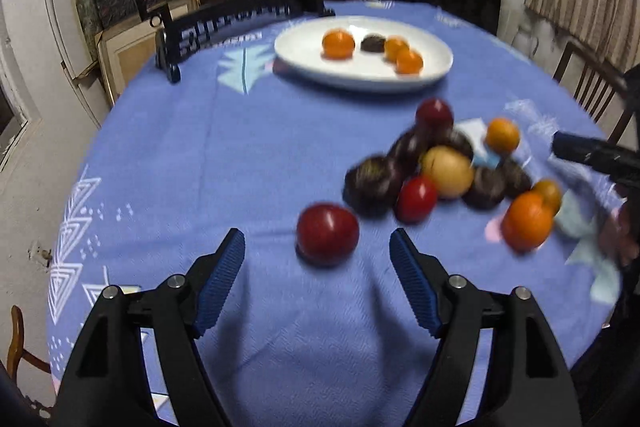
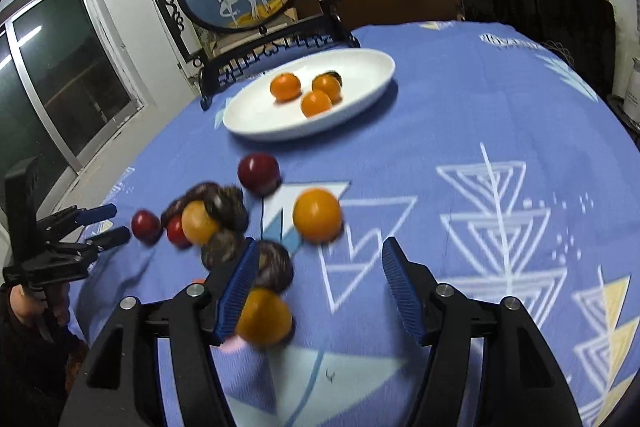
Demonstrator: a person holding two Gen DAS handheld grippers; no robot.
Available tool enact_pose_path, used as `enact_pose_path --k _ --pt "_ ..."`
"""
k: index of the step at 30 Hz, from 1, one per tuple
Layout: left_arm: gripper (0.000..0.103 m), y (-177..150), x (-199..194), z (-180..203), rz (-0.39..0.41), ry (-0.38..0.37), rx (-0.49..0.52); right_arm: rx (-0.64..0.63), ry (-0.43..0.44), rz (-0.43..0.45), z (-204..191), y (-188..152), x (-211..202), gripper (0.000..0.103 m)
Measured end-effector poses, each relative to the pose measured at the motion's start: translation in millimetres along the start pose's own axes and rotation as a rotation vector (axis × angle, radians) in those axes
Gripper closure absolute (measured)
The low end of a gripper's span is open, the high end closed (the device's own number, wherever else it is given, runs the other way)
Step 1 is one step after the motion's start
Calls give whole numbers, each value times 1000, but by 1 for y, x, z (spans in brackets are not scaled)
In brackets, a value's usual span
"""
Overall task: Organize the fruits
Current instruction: 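Grasp a red plum with the left tool while the right tool grasps a yellow orange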
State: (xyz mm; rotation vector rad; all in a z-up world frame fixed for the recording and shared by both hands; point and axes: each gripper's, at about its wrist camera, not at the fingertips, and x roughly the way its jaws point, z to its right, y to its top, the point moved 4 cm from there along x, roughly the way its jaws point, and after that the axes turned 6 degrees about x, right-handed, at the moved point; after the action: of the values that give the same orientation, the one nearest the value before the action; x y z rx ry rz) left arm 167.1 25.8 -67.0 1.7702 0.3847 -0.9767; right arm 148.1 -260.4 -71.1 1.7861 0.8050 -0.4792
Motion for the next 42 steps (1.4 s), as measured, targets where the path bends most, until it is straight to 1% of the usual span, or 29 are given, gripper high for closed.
enact_pose_path --k 4,6,7,8,10,11,15,19,22,24,26,27,28,32,37,42 --pt "30 2 14 4 -11 10 -6 -12 -1 5 -7 -8 -6 39" --pt "31 5 22 3 -25 -2 -23 -31 -7 14 -11 -11 -11 39" --pt "35 5 25 3 -32 -16 -31 -45 -12 19 -13 -12 -14 39" --pt "48 4 29 3 -45 -39 -41 -57 -17 22 -14 -12 -15 39" --pt "61 2 33 5 -62 -62 -51 -86 -27 24 -16 -15 -19 39" --pt "65 2 33 5 -56 -66 -53 -98 -28 21 -17 -16 -19 39" --pt "66 -3 16 5 -14 -88 -81 -143 -14 -16 -23 -26 -17 39" --pt "66 -9 3 7 10 -99 -92 -202 -3 -50 -36 -37 -12 40" --pt "66 -12 -3 9 15 -105 -91 -232 -24 -53 -42 -40 -8 40" --pt "66 -12 -6 11 23 -109 -92 -238 -35 -59 -42 -40 -4 44" --pt "66 -12 -8 12 29 -115 -93 -232 -41 -78 -41 -41 1 57" --pt "66 -12 -8 14 31 -120 -90 -227 -36 -91 -40 -41 4 60" --pt "66 -12 -8 15 31 -123 -88 -215 -11 -105 -40 -41 6 65" --pt "66 -13 -10 21 32 -135 -77 -212 -5 -105 -41 -39 8 64" --pt "66 -13 -13 21 41 -138 -74 -168 22 -127 -38 -36 17 65" --pt "66 -12 -18 21 52 -133 -76 -135 38 -107 -34 -35 11 66"
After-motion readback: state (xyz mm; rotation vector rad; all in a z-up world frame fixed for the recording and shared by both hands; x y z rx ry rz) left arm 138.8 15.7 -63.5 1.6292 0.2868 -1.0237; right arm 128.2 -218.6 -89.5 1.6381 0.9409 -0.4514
